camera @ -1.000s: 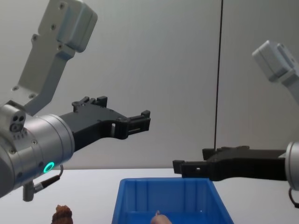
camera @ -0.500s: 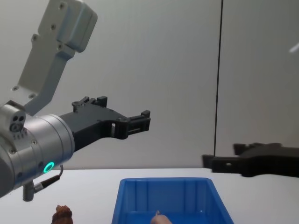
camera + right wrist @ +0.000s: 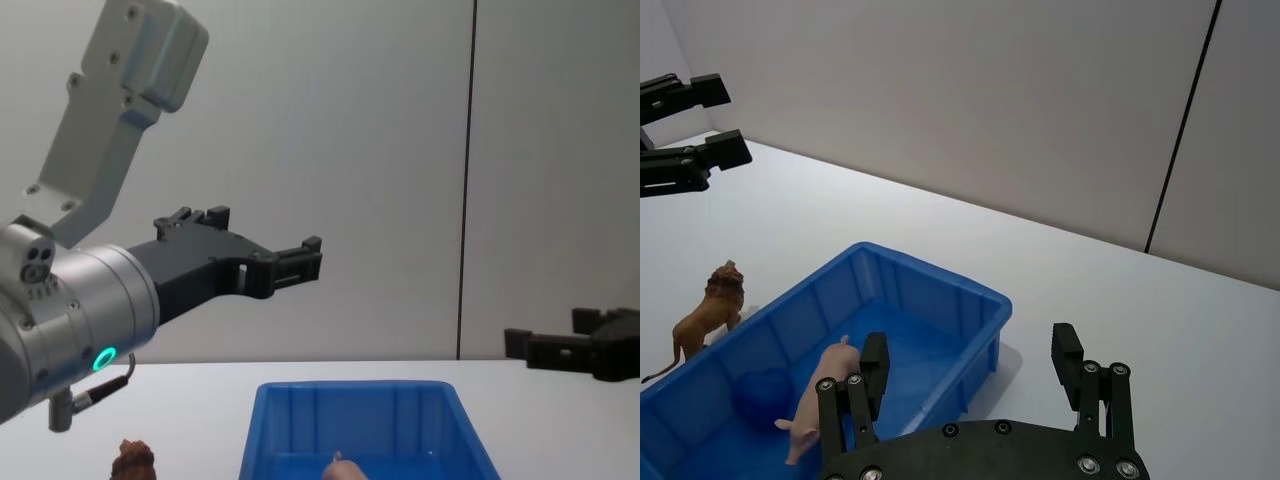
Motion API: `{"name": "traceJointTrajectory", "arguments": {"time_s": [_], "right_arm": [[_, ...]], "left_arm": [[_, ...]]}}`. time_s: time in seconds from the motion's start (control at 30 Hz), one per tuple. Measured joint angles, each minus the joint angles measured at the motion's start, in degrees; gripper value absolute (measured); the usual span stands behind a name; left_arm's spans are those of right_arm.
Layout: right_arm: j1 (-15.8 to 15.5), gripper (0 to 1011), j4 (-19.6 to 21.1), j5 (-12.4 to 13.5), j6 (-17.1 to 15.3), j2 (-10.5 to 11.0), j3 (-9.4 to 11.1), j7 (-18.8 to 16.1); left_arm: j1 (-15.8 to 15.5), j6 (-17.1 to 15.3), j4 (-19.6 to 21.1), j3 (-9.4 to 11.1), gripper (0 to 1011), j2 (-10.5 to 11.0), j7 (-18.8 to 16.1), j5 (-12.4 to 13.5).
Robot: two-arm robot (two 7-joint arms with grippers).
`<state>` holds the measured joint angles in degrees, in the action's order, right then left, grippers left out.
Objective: Pick up the two dolls from the table and place them into the box.
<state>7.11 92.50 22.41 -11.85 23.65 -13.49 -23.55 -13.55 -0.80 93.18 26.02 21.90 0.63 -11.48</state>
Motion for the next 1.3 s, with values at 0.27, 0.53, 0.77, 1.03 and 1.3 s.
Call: {"name": "traceJointTrajectory", "arguments": {"time_s": [0.27,0.53,0.77,1.03,1.3], "right_arm": [[-0.9,1001,0.5,1.0,0.6,1.0,0.7,0.5],[-1.4,1001,0.8,1.5,0.8,1.5,1.0,0.7],[-1.7,1001,0.9,1.8,1.0,1.8,1.2,0.9],[-1.8,1001,1.0,1.9,1.1,1.9,1.3,0.9],[-1.9,1001,1.1,2.0,1.2,2.0,1.3,1.0]], "left_arm": [[0.9,-1.1,1.1,-0.2,1001,0.7,-1.3,-0.1],[3.3,-3.9,3.5,-0.6,1001,2.2,-4.2,-1.2],[6.2,-7.1,6.0,-1.1,1001,3.9,-8.2,-3.6],[9.5,-10.5,7.8,-1.3,1001,5.2,-11.8,-6.7],[11.7,-13.4,8.0,-1.3,1001,5.6,-13.6,-8.8]]}}
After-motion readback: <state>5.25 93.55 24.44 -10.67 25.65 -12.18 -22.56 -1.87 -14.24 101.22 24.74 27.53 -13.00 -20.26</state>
